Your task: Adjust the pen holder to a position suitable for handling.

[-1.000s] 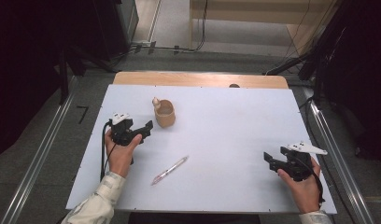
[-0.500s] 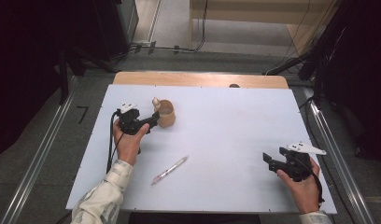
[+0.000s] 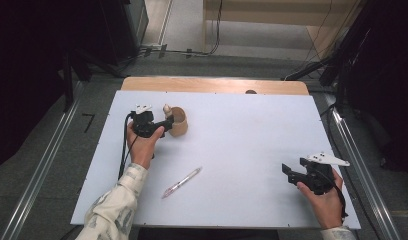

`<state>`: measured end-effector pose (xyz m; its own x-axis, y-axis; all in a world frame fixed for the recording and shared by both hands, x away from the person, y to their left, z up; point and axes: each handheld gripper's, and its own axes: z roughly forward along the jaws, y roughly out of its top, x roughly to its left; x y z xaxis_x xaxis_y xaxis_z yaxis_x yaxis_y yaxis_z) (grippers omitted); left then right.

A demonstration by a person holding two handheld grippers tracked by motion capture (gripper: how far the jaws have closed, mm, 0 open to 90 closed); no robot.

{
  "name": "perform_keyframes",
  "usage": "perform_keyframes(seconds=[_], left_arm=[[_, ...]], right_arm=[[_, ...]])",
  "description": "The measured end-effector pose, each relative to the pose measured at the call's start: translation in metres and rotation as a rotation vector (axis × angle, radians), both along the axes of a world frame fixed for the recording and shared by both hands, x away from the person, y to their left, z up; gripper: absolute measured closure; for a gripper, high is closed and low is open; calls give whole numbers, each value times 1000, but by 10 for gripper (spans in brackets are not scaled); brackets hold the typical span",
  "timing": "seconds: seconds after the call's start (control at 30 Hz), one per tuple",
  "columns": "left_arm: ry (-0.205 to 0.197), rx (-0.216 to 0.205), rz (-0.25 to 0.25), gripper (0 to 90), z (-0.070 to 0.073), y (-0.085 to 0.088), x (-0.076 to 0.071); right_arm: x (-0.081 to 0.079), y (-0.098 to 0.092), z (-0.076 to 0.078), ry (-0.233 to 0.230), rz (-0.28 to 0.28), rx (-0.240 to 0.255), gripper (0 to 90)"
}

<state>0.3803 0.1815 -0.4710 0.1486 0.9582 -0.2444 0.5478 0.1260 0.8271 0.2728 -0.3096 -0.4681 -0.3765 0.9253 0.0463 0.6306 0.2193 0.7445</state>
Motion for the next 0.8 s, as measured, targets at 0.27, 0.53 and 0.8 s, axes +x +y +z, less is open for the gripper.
perform_keyframes(seconds=[0.27,0.53,0.8], left_arm=[[8,32,-13,212,2,-9,16],[33,44,-9,304,-4,-10,26],[37,71,-13,424,-7,-15,29]], right_arm=[[0,2,-1,0,8,-15,269],[-1,1,0,-7,6,-14,269],[0,1,-1,-3,9,-12,269]])
